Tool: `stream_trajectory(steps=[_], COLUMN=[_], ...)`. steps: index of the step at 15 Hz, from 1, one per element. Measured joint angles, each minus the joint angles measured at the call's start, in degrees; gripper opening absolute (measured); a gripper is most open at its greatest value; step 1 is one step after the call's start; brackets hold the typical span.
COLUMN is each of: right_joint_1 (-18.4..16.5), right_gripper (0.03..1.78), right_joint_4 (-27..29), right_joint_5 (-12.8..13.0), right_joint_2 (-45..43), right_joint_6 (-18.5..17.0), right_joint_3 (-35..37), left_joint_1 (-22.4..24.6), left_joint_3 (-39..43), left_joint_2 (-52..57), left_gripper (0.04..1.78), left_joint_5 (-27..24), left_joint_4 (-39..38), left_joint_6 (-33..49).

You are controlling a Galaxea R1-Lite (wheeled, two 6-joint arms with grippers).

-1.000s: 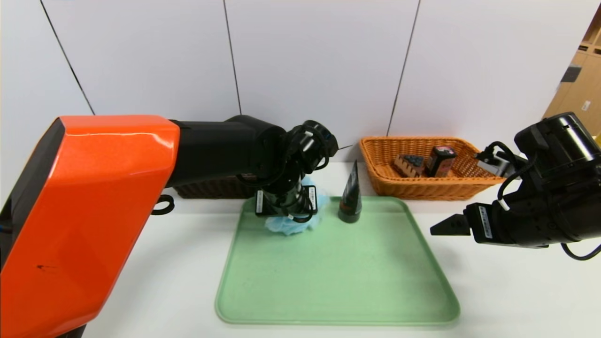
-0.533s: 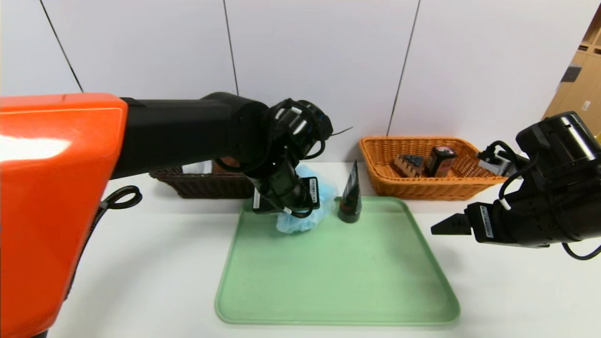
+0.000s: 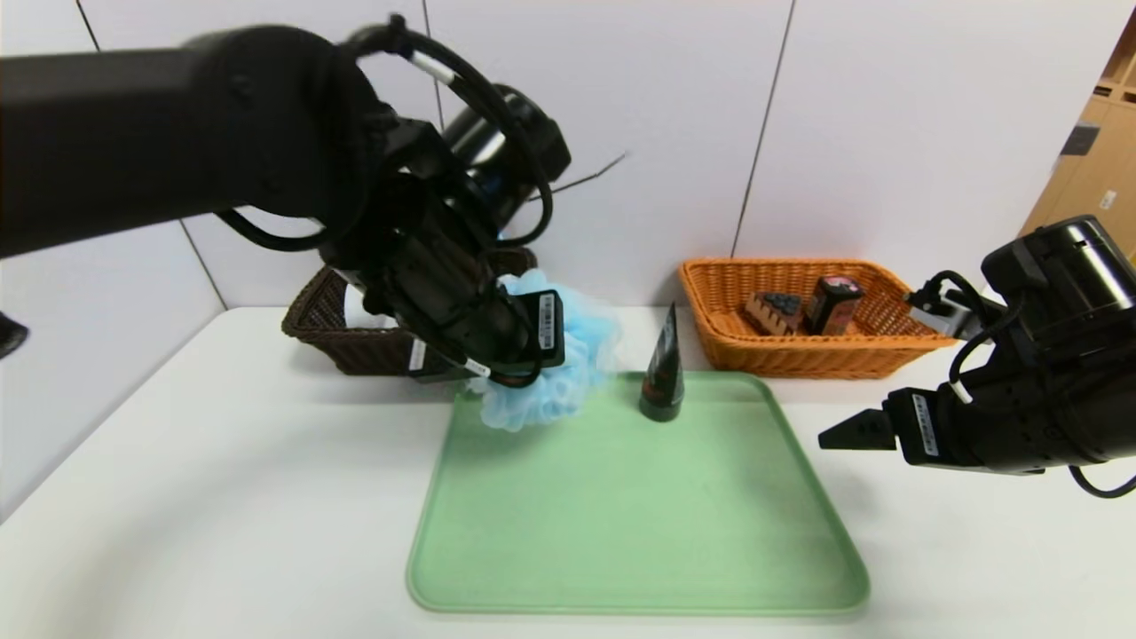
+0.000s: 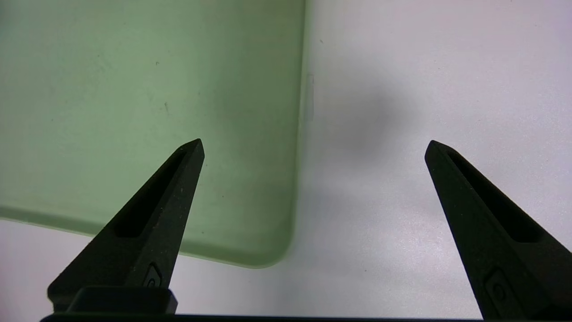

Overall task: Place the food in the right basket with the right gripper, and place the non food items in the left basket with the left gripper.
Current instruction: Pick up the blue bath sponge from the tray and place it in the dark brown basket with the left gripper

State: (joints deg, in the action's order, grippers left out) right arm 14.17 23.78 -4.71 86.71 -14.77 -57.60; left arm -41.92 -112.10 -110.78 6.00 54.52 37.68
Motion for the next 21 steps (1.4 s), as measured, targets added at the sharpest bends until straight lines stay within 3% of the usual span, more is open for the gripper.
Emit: stream_trajectory(steps=[3, 8, 12, 16, 21], right_joint_1=[0.0, 0.1, -0.3, -0.5, -1.1], right_gripper=[1.71, 1.71, 1.71, 1.71, 1.71], right_joint_4=[0.0, -0.1, -4.0, -4.2, -4.2], right_joint_5=[0.1, 0.3, 0.3, 0.2, 0.0], right_joint_2=[-0.4, -0.8, -1.6, -2.4, -2.8], right_joint_6=[0.0, 0.0, -0.2, -0.1, -0.2], right_joint_3=[0.1, -0.2, 0.5, 0.9, 1.1], left_joint_1=[0.1, 3.0, 8.2, 10.7, 13.2], left_joint_3=[-0.3, -0.4, -0.2, -0.3, -0.4], left_joint_2=[5.5, 9.2, 6.1, 0.6, -6.4], left_gripper=[0.25, 0.25, 0.25, 0.25, 0.25], left_joint_5=[3.3, 11.4, 12.7, 12.9, 12.9], left_joint_4=[-1.1, -10.6, -19.2, -27.8, -32.6], left_joint_6=[-2.1, -7.1, -10.3, -11.1, -12.2])
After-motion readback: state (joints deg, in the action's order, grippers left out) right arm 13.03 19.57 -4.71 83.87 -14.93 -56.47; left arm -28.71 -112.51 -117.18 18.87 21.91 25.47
